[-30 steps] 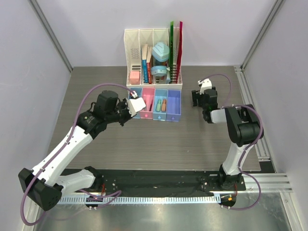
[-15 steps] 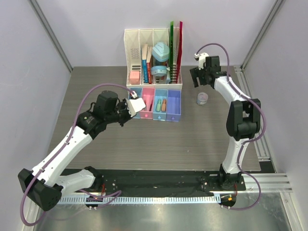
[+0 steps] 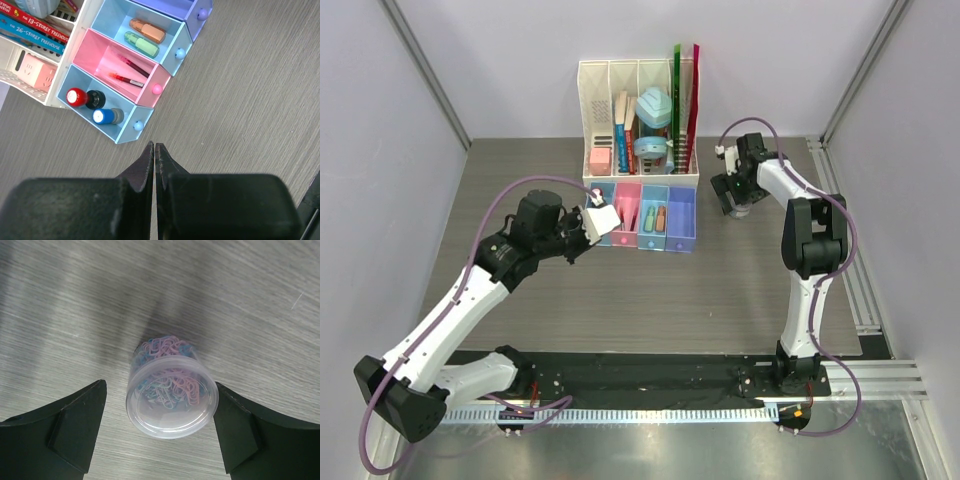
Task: Sort the stationery into containers
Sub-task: Pick up the stationery from the center of the board.
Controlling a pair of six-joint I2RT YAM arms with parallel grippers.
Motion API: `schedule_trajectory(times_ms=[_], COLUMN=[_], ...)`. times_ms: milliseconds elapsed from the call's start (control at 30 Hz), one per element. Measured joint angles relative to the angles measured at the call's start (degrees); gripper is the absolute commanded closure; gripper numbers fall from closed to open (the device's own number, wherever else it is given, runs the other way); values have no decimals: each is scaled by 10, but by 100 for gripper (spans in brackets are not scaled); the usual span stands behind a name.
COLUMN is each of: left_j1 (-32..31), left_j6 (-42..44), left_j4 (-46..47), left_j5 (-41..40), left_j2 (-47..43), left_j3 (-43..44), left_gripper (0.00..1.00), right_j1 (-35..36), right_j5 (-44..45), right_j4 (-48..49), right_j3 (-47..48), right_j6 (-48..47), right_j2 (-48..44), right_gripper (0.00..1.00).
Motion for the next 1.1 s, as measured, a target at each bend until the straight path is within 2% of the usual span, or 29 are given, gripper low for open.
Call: schedule_trajectory(times_ms=[200, 700, 833, 900, 933, 1067, 1100], left_j1=[0, 0, 0, 0, 0, 0, 0], left_j6=[0, -2, -2, -2, -2, -2, -2], left_j4=[1, 1, 1, 1, 1, 2, 1], left_j5=[0, 0, 0, 0, 0, 0, -1], left_j2=[-1, -2, -2, -2, -2, -2, -2], left_j3=[-1, -11, -11, -11, -11, -11, -11], left_gripper=[98, 98, 98, 98, 98, 97, 86], right_j1=[0, 0, 0, 0, 0, 0, 0], right_j5=[0, 28, 31, 30, 31, 30, 30], right_j4=[-6, -6, -6, -6, -6, -7, -7], right_j3=[-7, -6, -6, -6, -6, -6, -6], right_j6=[0, -4, -8, -10, -11, -13, -13], right_j2=[-1, -9, -9, -9, -10, -11, -11], right_gripper=[16, 20, 31, 42, 52, 76, 79])
